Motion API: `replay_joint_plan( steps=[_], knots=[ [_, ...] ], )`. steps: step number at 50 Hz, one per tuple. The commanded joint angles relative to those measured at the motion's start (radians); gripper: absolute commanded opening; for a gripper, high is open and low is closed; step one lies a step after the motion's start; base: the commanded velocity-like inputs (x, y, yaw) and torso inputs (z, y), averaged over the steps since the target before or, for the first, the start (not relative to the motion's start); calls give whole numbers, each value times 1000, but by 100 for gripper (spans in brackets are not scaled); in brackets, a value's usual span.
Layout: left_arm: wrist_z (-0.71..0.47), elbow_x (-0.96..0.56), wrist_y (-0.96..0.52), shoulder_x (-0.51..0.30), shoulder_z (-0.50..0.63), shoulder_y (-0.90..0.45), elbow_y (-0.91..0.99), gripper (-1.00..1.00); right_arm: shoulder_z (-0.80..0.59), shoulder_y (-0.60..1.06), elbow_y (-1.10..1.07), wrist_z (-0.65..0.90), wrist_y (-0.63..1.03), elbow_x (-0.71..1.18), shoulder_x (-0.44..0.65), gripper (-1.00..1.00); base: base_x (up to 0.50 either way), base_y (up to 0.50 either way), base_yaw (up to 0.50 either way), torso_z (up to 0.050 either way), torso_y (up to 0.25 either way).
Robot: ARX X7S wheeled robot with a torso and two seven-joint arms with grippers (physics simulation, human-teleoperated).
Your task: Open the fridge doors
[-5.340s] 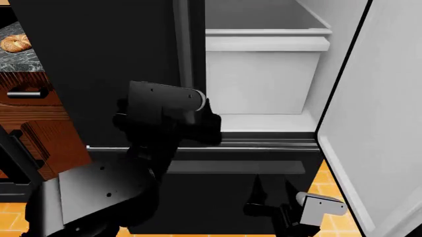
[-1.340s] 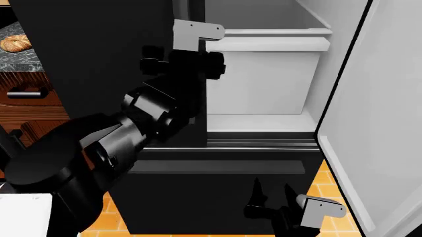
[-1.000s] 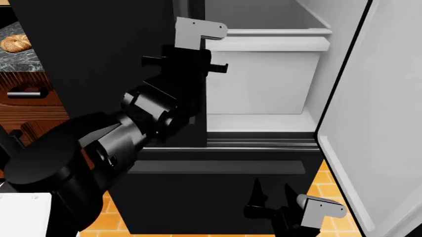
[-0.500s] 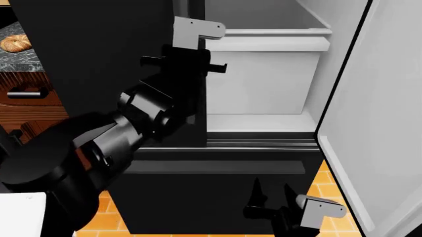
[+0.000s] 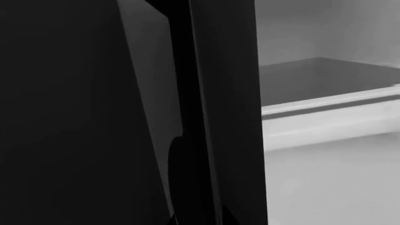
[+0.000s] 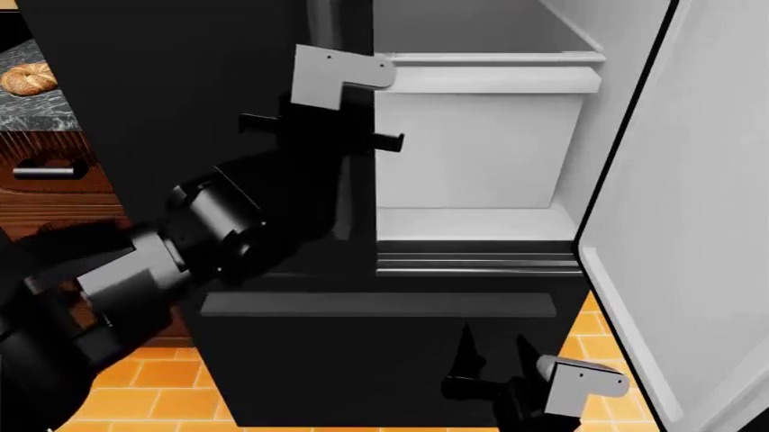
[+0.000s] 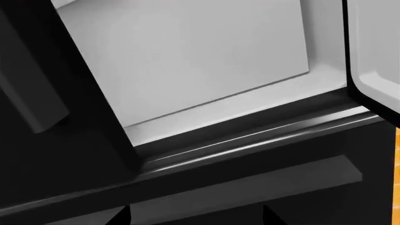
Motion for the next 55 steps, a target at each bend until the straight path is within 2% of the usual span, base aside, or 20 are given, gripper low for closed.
replay_joint_plan(
  steps=[1,19,29,46,55],
  knots=[
    [-11,-17,16,-64,18,16,176,-100,-2,0,-2,4,1,-5,0,100,0,-3,-3,0,0],
    [-30,-91,70,-240,-41,67,412,-100,-4,0,-2,5,5,-9,-2,100,0,-1,-2,0,0],
    [-12,-151,99,-301,-77,107,467,-100,-4,-1,3,5,6,-10,-3,100,0,-1,-1,0,0],
    [41,-186,159,-420,-101,199,528,-100,-5,1,6,5,8,-13,-4,100,0,0,0,0,0],
    [25,-160,187,-522,-103,232,673,-100,-6,3,12,5,11,-15,-7,100,0,0,1,0,0]
  ],
)
